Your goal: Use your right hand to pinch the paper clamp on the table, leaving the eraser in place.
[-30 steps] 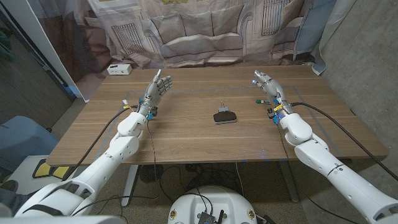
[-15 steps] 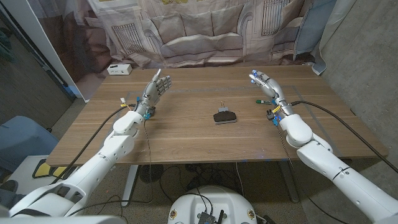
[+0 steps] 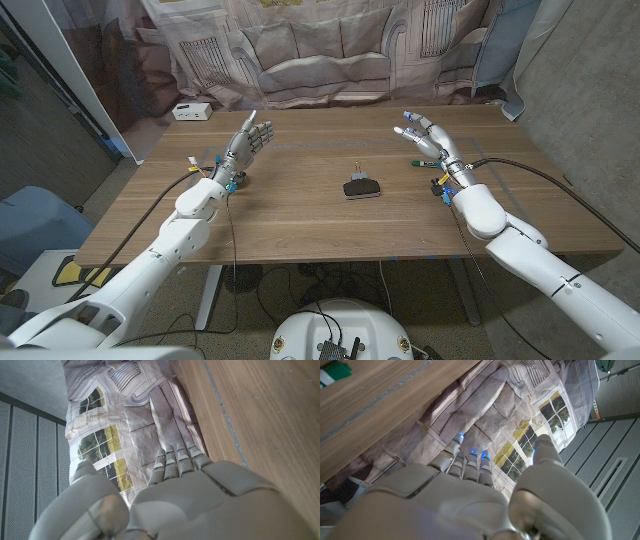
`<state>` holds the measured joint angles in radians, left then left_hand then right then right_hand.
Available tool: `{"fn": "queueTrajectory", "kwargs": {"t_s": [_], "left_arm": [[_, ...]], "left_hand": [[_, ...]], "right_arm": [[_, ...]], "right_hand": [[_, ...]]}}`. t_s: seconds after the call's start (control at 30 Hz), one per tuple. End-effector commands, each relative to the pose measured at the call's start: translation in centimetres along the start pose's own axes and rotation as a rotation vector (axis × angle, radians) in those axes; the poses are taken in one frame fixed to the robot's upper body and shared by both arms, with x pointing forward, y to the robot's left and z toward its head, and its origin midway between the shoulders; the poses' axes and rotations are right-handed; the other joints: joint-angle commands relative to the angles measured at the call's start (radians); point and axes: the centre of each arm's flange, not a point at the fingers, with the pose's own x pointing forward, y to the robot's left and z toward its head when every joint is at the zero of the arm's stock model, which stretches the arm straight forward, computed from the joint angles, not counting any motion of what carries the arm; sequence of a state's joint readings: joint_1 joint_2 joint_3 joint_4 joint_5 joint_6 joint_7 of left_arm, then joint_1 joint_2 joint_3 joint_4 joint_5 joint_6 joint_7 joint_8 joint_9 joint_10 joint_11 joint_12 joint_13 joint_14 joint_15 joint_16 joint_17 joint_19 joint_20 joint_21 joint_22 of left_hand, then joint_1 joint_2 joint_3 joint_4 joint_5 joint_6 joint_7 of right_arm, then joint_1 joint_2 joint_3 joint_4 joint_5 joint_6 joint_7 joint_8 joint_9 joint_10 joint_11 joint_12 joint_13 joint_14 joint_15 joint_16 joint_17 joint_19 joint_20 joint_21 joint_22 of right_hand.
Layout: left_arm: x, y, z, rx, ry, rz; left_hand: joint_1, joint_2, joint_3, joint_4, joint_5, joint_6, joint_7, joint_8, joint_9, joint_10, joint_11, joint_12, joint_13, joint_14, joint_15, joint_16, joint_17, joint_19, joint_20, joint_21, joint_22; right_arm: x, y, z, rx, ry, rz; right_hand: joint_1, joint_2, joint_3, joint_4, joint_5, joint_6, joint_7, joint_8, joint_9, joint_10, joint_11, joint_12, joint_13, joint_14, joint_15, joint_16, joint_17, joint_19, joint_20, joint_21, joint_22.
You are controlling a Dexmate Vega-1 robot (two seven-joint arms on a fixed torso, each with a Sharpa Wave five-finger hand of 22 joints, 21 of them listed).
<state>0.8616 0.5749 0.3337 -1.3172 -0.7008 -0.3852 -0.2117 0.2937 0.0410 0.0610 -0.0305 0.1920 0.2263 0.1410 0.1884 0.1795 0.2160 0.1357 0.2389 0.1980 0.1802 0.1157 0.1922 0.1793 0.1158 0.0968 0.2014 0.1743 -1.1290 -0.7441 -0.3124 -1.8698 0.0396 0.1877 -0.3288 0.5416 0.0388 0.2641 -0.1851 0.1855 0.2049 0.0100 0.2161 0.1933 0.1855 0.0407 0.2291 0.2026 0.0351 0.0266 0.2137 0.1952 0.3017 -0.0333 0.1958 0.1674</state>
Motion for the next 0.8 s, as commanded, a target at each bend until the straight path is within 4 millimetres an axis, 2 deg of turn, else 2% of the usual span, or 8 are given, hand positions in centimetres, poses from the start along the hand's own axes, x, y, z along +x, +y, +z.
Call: {"fn": "queueTrajectory", "kwargs": {"t_s": [0.03,0.13,0.2,0.27,0.33,0.53,0.7,0.8], "left_arm": [[-0.2,-0.4,0.5,0.018,-0.01,-0.028],[-0.3,-0.4,0.6,0.021,-0.013,-0.035],[-0.4,-0.4,0.6,0.025,-0.019,-0.041],[-0.4,-0.4,0.6,0.026,-0.028,-0.051],[-0.5,-0.4,0.7,0.029,-0.029,-0.052],[-0.8,-0.4,0.6,0.027,-0.027,-0.058],[-0.9,-0.5,0.6,0.031,-0.024,-0.067],[-1.0,-0.6,0.7,0.034,-0.023,-0.068]], "left_hand": [[0.002,0.011,0.005,-0.004,0.0,0.01,-0.004,0.003,0.001,0.002,-0.004,-0.004,0.001,-0.002,-0.003,0.0,0.003,-0.002,0.002,-0.002,0.006],[0.002,0.011,0.005,-0.004,0.0,0.013,-0.004,0.005,0.001,0.003,-0.006,-0.004,0.001,-0.002,-0.004,0.0,0.003,-0.002,0.002,-0.002,0.006],[0.002,0.011,0.004,-0.004,0.0,0.015,-0.004,0.005,0.001,0.004,-0.002,-0.005,0.001,0.0,-0.005,0.001,0.003,-0.002,0.002,-0.002,0.006],[0.002,0.012,0.004,-0.004,0.0,0.015,-0.006,0.005,0.001,0.004,-0.002,-0.005,0.001,0.0,-0.006,0.001,0.003,-0.004,0.001,-0.003,0.006],[0.001,0.012,0.004,-0.004,0.0,0.015,-0.005,0.005,0.001,0.002,-0.005,-0.006,0.001,-0.003,-0.006,-0.001,0.003,-0.012,0.001,-0.006,0.006],[0.001,0.013,0.005,-0.005,-0.001,0.017,-0.006,0.005,0.001,0.0,-0.006,-0.008,0.002,-0.005,-0.006,-0.001,0.003,-0.019,0.002,-0.008,0.006],[0.001,0.014,0.005,-0.005,-0.001,0.019,-0.007,0.006,0.001,-0.001,-0.007,-0.009,0.002,-0.005,-0.008,-0.002,0.003,-0.021,0.002,-0.009,0.006],[0.001,0.014,0.005,-0.005,-0.001,0.02,-0.007,0.006,0.001,-0.002,-0.007,-0.009,0.002,-0.005,-0.009,-0.001,0.003,-0.024,0.004,-0.009,0.006]], "right_arm": [[-1.0,-0.5,1.7,-0.147,0.019,0.002],[-1.1,-0.5,2.2,-0.176,0.023,-0.008],[-1.2,-0.4,2.4,-0.194,0.026,-0.021],[-1.4,-0.3,2.8,-0.232,0.03,-0.032],[-1.5,-0.2,3.2,-0.261,0.033,-0.038],[-1.7,0.0,3.9,-0.293,0.042,-0.032],[-1.7,0.0,4.6,-0.337,0.048,-0.023],[-1.6,0.0,5.2,-0.385,0.055,-0.005]], "right_hand": [[0.036,-0.007,0.015,-0.003,0.003,-0.009,-0.005,-0.006,0.002,-0.006,-0.015,-0.006,0.003,-0.01,0.001,-0.006,0.002,-0.002,0.008,-0.004,0.003],[0.067,-0.014,0.024,-0.005,0.005,-0.007,-0.014,-0.004,0.003,-0.009,-0.028,-0.01,0.003,-0.011,0.001,-0.007,0.002,-0.005,0.014,-0.005,0.003],[0.103,-0.024,0.034,-0.005,0.007,0.002,-0.021,0.001,0.004,-0.007,-0.062,-0.013,0.002,-0.008,0.003,-0.007,0.001,-0.004,0.018,-0.005,0.003],[0.161,-0.039,0.049,-0.004,0.009,0.019,-0.052,0.008,0.005,0.018,-0.092,-0.01,0.0,0.008,0.007,-0.002,0.0,0.014,0.024,0.0,0.003],[0.197,-0.049,0.059,-0.005,0.011,0.019,-0.069,0.008,0.005,0.026,-0.103,-0.013,-0.002,0.021,0.005,0.001,0.0,0.027,0.028,0.003,0.002],[0.251,-0.069,0.07,-0.006,0.017,0.01,-0.079,0.004,0.006,0.023,-0.116,-0.021,-0.005,0.035,0.005,0.003,-0.001,0.039,0.026,0.003,0.002],[0.262,-0.077,0.07,-0.004,0.02,0.006,-0.077,0.002,0.006,0.021,-0.115,-0.023,-0.006,0.03,0.002,0.0,-0.001,0.037,0.023,0.001,0.002],[0.263,-0.092,0.064,0.004,0.02,0.006,-0.076,0.001,0.006,0.02,-0.113,-0.025,-0.006,0.02,0.006,-0.005,-0.001,0.021,0.036,-0.006,0.002]]}}
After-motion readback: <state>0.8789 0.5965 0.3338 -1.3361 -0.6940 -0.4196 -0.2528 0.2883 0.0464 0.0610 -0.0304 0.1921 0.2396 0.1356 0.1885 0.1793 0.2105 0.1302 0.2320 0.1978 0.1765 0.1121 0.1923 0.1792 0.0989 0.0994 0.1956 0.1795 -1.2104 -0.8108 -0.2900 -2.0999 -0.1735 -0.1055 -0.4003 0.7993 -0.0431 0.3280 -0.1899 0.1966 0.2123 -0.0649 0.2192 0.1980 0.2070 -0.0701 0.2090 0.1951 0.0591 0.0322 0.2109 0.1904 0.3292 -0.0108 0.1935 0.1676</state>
